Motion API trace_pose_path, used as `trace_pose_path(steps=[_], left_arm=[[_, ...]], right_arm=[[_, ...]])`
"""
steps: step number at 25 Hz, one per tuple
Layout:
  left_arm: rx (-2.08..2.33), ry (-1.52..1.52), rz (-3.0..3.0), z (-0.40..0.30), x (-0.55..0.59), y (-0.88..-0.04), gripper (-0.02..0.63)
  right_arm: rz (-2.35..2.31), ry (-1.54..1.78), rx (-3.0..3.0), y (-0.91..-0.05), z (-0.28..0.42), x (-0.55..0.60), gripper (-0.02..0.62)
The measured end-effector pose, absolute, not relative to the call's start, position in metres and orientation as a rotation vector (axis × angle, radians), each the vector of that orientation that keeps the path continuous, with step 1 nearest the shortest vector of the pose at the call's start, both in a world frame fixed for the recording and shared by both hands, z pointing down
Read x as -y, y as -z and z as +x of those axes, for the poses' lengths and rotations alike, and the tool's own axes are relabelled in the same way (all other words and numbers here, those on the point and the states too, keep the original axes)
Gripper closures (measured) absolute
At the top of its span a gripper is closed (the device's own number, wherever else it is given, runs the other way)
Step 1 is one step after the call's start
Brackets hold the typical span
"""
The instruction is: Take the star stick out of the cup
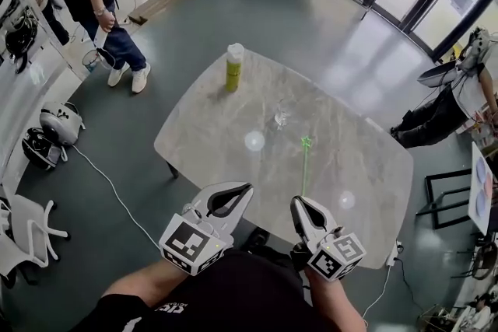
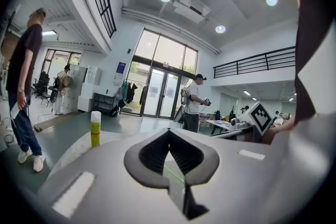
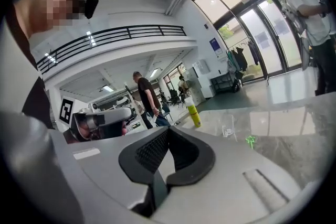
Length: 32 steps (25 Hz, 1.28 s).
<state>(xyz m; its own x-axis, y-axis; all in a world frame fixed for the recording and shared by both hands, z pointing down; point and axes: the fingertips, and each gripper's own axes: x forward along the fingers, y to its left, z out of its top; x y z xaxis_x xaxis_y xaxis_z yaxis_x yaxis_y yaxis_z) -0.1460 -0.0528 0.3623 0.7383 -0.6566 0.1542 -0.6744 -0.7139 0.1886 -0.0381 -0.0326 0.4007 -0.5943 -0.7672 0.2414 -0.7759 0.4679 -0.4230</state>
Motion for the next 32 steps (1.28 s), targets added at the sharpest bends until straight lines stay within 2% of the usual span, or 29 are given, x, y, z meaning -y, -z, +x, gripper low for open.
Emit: trace_pose_path(steps=[11,22,32], left_arm=[[1.210,-0.056,2.700,-0.144,0.042,-0.333,0.604],[1.224,-0.062,2.701,-0.104,0.033,-0.332,0.604],[1.217,-0.077,2.707,-0.097,0.029,-0.331,0.604]], right_arm=[[1.373,-0.523,2.821,-0.339,-0.026,0.007,0.581],[1.376,-0.471,2.834,-0.339,0.015,0.002,0.583],[1.366,-0.482,2.843,-0.340,0.017,-0.001,0.583]])
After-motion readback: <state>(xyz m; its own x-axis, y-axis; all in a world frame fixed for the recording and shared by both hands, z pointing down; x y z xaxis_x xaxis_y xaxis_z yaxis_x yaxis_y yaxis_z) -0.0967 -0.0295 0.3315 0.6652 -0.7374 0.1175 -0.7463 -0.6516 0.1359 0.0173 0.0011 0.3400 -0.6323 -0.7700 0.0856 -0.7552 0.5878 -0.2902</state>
